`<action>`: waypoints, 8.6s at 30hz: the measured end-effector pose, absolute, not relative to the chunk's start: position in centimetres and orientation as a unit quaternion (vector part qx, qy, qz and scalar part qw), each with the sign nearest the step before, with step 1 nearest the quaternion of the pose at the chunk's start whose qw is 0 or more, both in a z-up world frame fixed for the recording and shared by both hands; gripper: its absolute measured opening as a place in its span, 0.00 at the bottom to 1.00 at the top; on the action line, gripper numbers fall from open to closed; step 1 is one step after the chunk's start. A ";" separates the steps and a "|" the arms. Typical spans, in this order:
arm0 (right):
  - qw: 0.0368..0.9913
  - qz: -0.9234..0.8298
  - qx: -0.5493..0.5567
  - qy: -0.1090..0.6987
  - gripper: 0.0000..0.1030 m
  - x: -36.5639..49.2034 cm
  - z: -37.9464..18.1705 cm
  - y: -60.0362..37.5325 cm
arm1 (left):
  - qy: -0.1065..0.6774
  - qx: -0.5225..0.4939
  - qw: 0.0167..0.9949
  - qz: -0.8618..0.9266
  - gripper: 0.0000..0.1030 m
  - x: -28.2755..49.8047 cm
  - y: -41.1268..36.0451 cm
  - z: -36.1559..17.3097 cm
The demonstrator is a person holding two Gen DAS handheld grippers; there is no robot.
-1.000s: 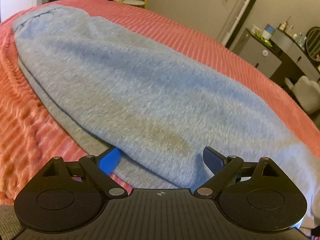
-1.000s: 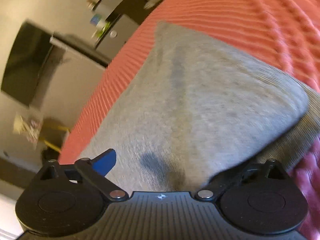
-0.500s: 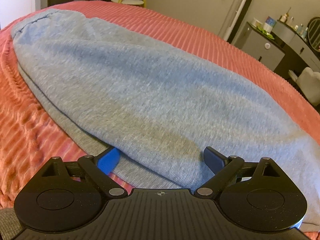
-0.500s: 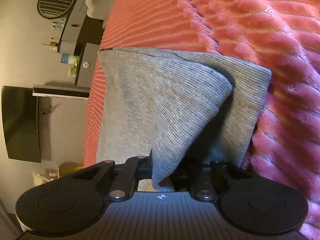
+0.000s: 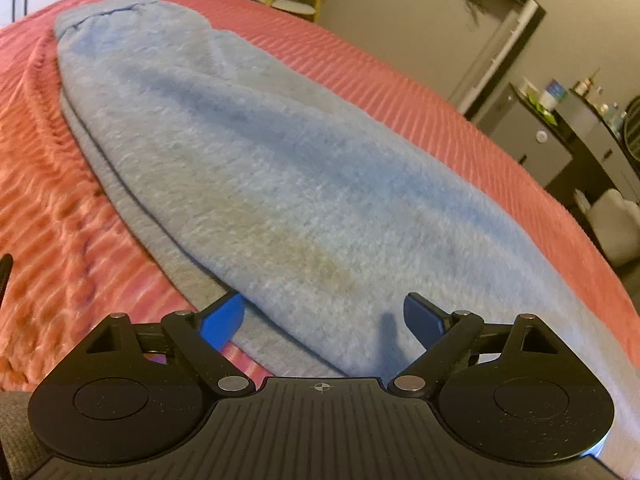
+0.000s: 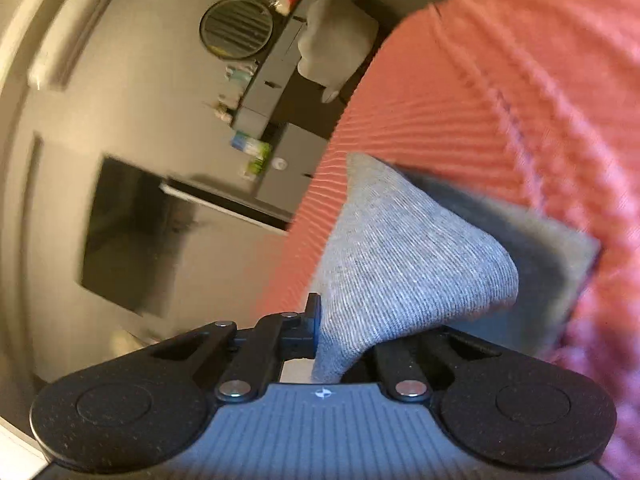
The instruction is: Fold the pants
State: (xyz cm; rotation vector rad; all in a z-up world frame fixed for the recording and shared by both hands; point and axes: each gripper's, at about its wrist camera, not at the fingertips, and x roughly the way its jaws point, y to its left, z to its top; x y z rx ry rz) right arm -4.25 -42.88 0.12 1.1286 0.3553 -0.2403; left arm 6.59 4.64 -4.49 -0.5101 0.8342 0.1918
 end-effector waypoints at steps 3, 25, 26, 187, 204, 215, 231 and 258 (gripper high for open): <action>0.834 -0.200 0.434 0.276 0.04 -2.2 0.2 -41.9 | 0.401 -0.231 0.881 0.093 0.89 6.8 4.3 -4.5; 0.813 -0.461 0.273 0.230 0.57 -4.9 2.8 -40.3 | 0.341 -0.172 0.917 0.113 0.88 7.9 4.5 -3.0; 0.823 -0.457 0.255 0.221 0.60 -4.6 3.1 -39.7 | 0.331 -0.144 0.924 0.126 0.88 8.4 4.2 -2.6; 0.877 -0.184 0.266 0.356 0.96 4.0 -2.2 -36.5 | 0.317 -0.309 0.861 0.251 0.52 7.9 31.9 -1.4; 0.867 -0.182 0.312 0.343 0.96 2.9 -1.9 -37.4 | 0.445 -0.057 0.866 0.221 0.18 10.5 21.4 -1.0; 0.819 -0.171 0.442 0.325 0.96 -0.3 -1.5 -39.5 | 0.418 -0.049 0.902 0.097 0.55 7.6 8.3 3.2; 0.713 -0.210 0.612 0.268 0.95 -6.5 -3.2 -42.3 | 0.391 -0.078 0.915 -0.057 0.70 3.5 -4.6 -2.3; 0.741 -0.294 0.509 0.324 0.42 -3.8 -2.0 -43.9 | 0.378 -0.098 0.904 -0.173 0.82 4.3 -7.1 -2.8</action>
